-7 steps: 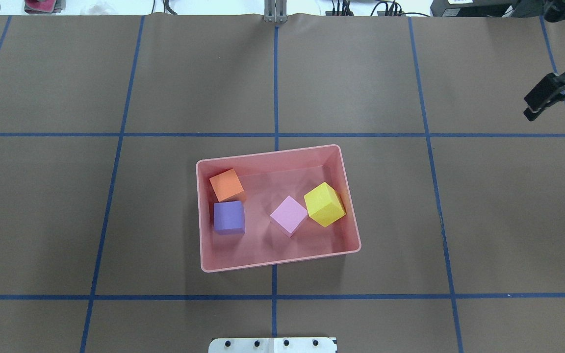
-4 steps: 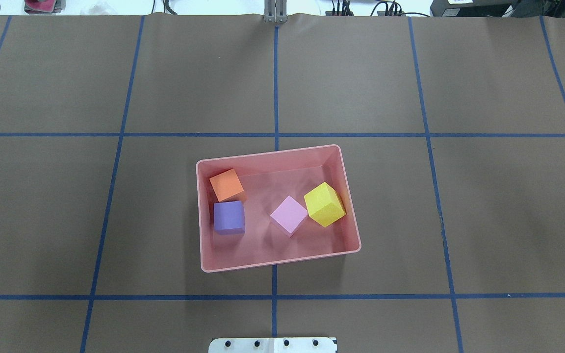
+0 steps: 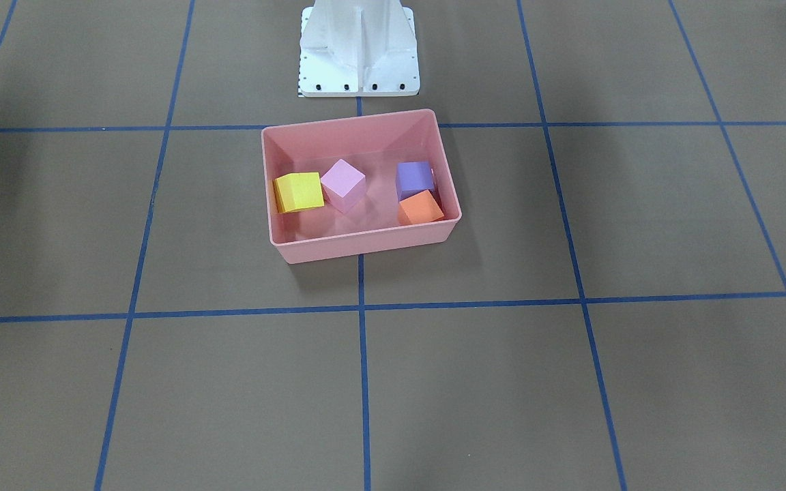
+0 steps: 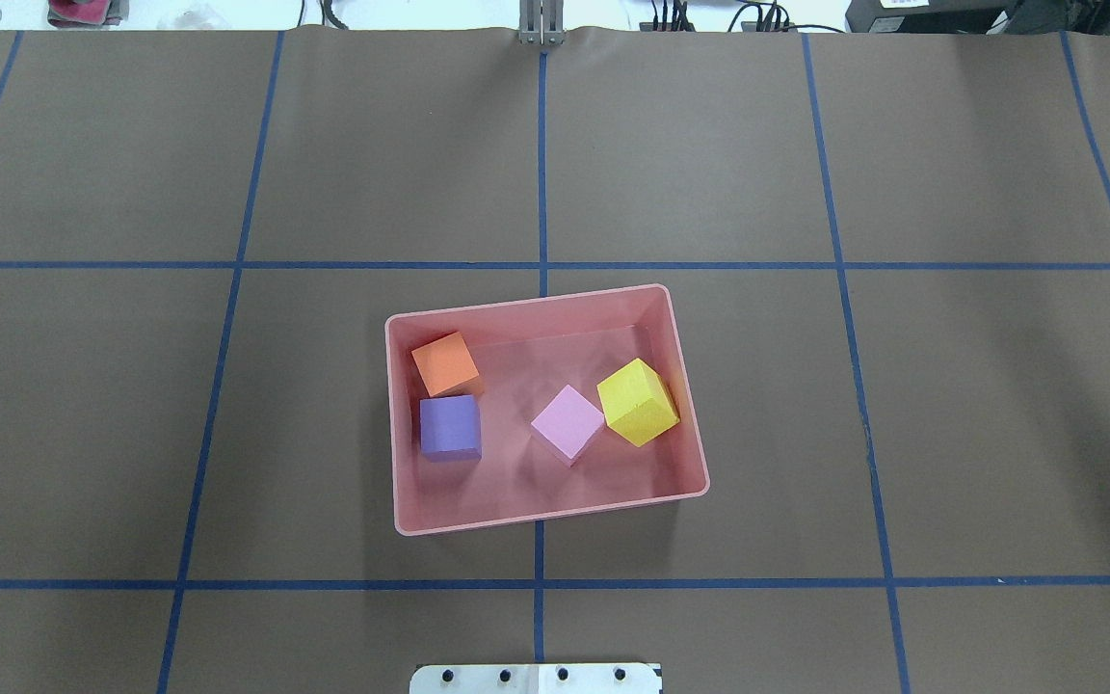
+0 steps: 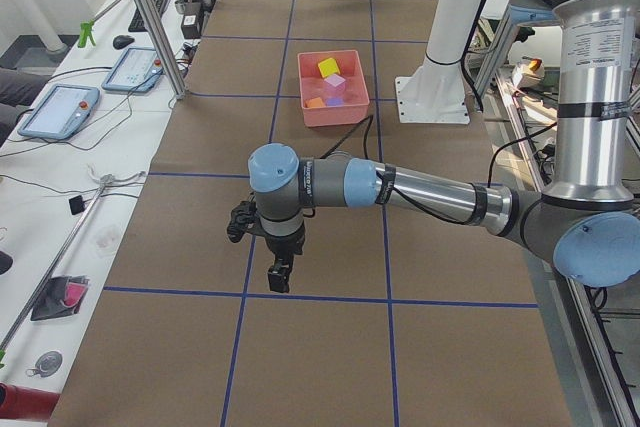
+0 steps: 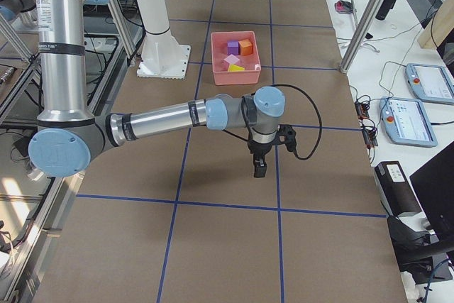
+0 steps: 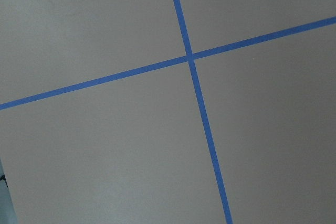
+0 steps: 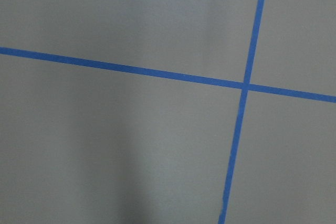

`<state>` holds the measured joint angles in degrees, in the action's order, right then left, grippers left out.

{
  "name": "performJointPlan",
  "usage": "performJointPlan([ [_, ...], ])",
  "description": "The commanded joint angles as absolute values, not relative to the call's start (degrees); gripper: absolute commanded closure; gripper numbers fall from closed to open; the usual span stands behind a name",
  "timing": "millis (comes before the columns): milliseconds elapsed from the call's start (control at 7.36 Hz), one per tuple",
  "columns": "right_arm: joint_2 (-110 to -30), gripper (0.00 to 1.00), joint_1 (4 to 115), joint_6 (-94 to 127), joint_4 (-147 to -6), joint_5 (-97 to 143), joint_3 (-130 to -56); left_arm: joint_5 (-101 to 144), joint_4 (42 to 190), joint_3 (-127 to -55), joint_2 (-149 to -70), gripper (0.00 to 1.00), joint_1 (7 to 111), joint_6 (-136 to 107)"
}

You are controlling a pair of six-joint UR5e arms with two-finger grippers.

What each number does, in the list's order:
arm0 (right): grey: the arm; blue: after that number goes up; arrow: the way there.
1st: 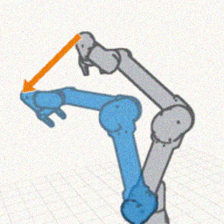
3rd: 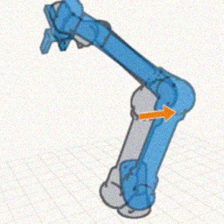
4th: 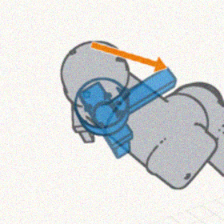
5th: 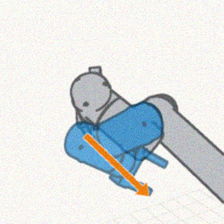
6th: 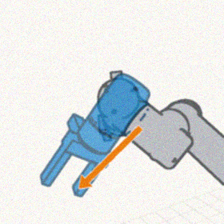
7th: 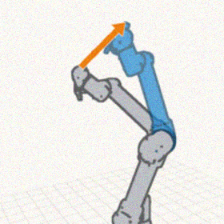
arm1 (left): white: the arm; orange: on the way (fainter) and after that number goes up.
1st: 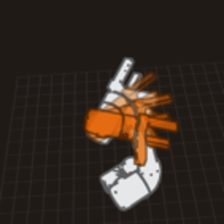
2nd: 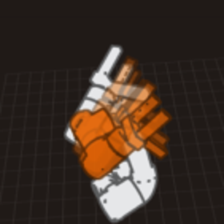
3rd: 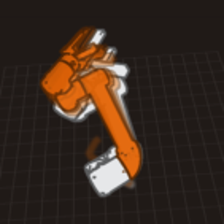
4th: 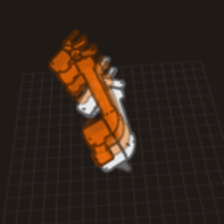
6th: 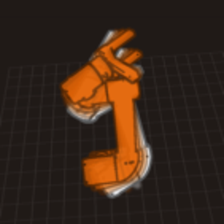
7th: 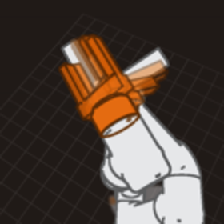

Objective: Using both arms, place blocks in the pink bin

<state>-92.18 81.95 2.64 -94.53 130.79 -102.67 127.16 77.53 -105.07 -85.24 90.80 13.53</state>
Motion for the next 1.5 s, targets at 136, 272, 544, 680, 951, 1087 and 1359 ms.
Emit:
performJointPlan([
  [136, -95.54, 0.00, 85.16, 2.46, -88.68, 135.43, -99.14, 128.58, 85.65, -101.54, -81.30, 0.00, 90.88, 12.66],
  [272, -95.28, 0.00, 85.51, 2.46, -88.68, 135.44, -99.14, 128.67, 88.48, -99.69, -81.39, 0.00, 90.79, 7.70],
  [544, -94.92, 0.00, 86.31, 2.46, -88.77, 135.70, -99.14, 128.67, 93.42, -97.91, -81.04, 0.00, 90.79, 5.72],
  [680, -95.27, 0.00, 86.40, 2.63, -88.68, 135.79, -99.14, 128.67, 93.51, -98.52, -81.12, 0.00, 90.79, 5.10],
  [951, -96.24, 0.00, 86.48, 2.46, -88.68, 136.23, -98.97, 133.64, 92.91, -98.61, -82.00, 0.00, 90.70, 4.22],
  [1087, -96.24, 0.00, 86.57, 2.46, -88.68, 136.40, -99.05, 135.16, 92.81, -98.44, -82.00, 0.00, 90.70, 4.22],
  [1359, -96.24, 0.00, 86.75, 2.46, -88.68, 136.49, -99.05, 135.26, 92.81, -98.44, -82.00, 0.00, 90.70, 4.31],
])
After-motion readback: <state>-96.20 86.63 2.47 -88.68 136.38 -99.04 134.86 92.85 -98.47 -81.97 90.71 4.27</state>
